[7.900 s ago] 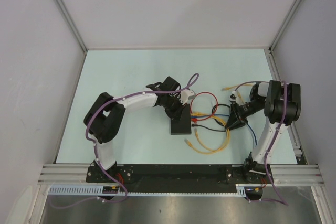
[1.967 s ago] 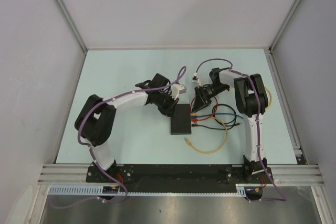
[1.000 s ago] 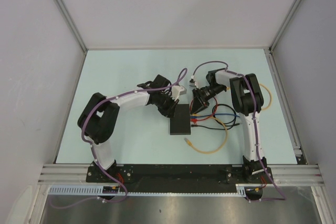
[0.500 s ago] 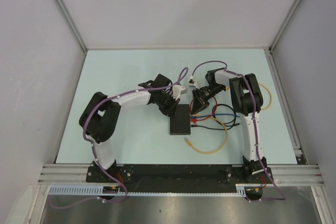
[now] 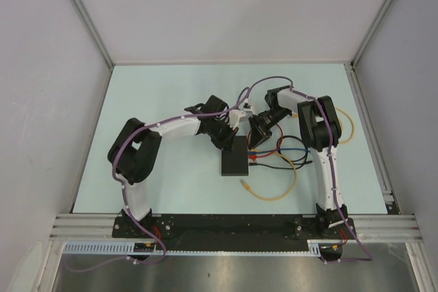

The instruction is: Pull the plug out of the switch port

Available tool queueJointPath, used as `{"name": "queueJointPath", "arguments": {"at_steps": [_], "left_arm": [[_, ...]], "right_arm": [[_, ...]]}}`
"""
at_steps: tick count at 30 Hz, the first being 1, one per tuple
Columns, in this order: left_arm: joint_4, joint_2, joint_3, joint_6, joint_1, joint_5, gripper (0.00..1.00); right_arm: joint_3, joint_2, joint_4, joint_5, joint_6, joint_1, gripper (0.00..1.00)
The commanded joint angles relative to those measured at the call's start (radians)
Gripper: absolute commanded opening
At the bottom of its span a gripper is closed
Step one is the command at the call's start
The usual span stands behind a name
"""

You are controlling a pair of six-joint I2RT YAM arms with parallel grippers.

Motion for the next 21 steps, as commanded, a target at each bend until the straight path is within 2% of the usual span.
{"name": "queueJointPath", "arguments": {"at_steps": [1,11,21], "left_arm": [[-0.008,0.029,0.053,0.029,-0.016,-0.018,0.08],[-0.034,0.037,0.071,0.085,-0.036,-0.068,0.08],[0.013,0.043,-0.015,0.089,-0.055,-0.09,0.08]], "right_arm": [[0.031,0.033,-0.002,0.137,-0.061,0.003,0.09],[-0.037,-0.031,-0.008,0.216,-0.098,-0.005,0.08],[0.018,-0.001,0.007,0.23,-0.077,-0.026,0.07]]}}
